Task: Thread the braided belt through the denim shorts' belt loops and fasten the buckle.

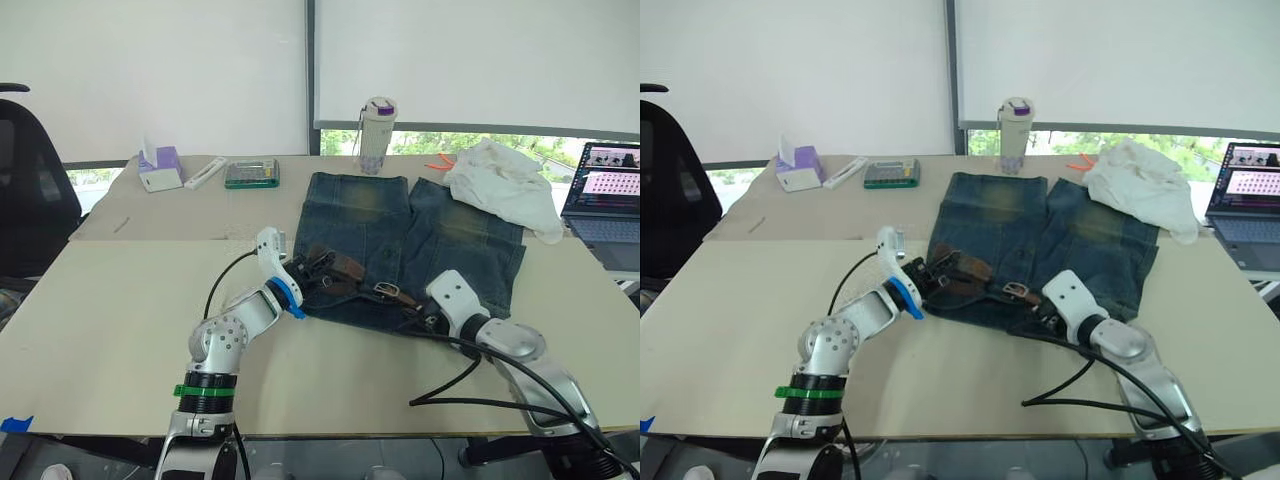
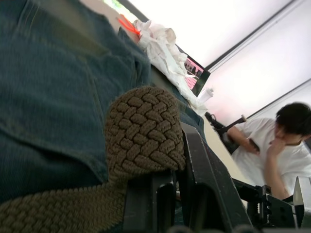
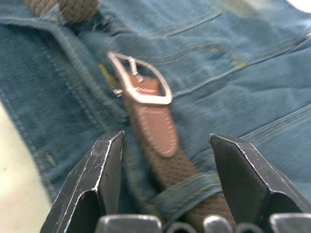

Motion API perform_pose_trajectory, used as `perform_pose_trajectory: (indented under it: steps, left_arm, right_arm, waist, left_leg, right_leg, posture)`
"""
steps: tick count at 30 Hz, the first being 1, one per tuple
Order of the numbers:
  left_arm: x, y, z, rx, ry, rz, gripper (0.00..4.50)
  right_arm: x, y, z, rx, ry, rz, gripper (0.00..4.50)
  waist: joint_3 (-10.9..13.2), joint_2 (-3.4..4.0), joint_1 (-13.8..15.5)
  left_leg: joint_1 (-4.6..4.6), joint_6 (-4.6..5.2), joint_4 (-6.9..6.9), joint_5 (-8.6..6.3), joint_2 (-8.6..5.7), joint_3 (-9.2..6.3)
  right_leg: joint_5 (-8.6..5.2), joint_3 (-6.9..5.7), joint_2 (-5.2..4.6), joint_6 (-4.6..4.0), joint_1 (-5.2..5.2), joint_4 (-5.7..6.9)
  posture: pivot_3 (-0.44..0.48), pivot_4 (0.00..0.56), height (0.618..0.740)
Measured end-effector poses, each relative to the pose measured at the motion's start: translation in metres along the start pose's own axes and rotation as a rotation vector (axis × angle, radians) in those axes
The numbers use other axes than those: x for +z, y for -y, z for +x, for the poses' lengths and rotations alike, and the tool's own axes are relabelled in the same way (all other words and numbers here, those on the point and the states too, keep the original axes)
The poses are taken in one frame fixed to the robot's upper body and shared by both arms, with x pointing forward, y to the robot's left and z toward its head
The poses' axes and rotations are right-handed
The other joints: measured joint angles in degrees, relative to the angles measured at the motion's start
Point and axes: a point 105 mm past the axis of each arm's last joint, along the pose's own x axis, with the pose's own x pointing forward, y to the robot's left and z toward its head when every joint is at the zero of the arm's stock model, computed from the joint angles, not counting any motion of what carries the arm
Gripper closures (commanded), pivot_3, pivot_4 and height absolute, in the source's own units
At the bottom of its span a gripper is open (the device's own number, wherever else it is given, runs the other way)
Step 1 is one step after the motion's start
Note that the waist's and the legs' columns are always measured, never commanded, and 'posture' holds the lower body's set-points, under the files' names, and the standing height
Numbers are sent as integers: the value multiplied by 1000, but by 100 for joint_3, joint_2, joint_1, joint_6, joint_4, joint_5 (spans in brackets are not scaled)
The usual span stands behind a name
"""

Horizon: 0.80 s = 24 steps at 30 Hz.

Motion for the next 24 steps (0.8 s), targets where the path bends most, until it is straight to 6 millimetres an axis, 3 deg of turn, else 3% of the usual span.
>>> perform_pose_trajectory:
  steps: [3, 6, 17, 24]
  left_arm:
    - [11, 3, -1, -5, 52, 212, 4500]
    - [16, 10, -3, -38, 98, 306, 4500]
    - [-14, 3, -15, -57, 42, 349, 4500]
    - [-18, 4, -14, -58, 33, 354, 4500]
  right_arm:
    - [9, -2, -2, 17, 18, -1, 1395]
    - [14, -4, -3, 28, 26, 2, 1395]
    - [20, -1, 4, -13, 30, 29, 1395]
    - [2, -3, 8, -3, -72, -63, 1395]
  waist:
    - [0, 0, -8]
    - [0, 0, -8]
    - [-1, 1, -8]
    - [0, 1, -5]
  left_leg:
    - [1, 0, -5, 0, 3, 0]
    - [0, 2, -6, -2, 7, 0]
    - [-4, 12, -6, -7, 12, 1]
    - [-5, 14, -5, -9, 10, 2]
  right_leg:
    - [0, 0, 2, 0, -1, 0]
    - [0, -1, 1, 0, -1, 0]
    - [0, -1, 0, 0, -4, 2]
    - [0, -2, -1, 0, -4, 1]
  posture:
    - [0, 150, 740]
    - [0, 150, 740]
    - [0, 150, 740]
    - [0, 150, 740]
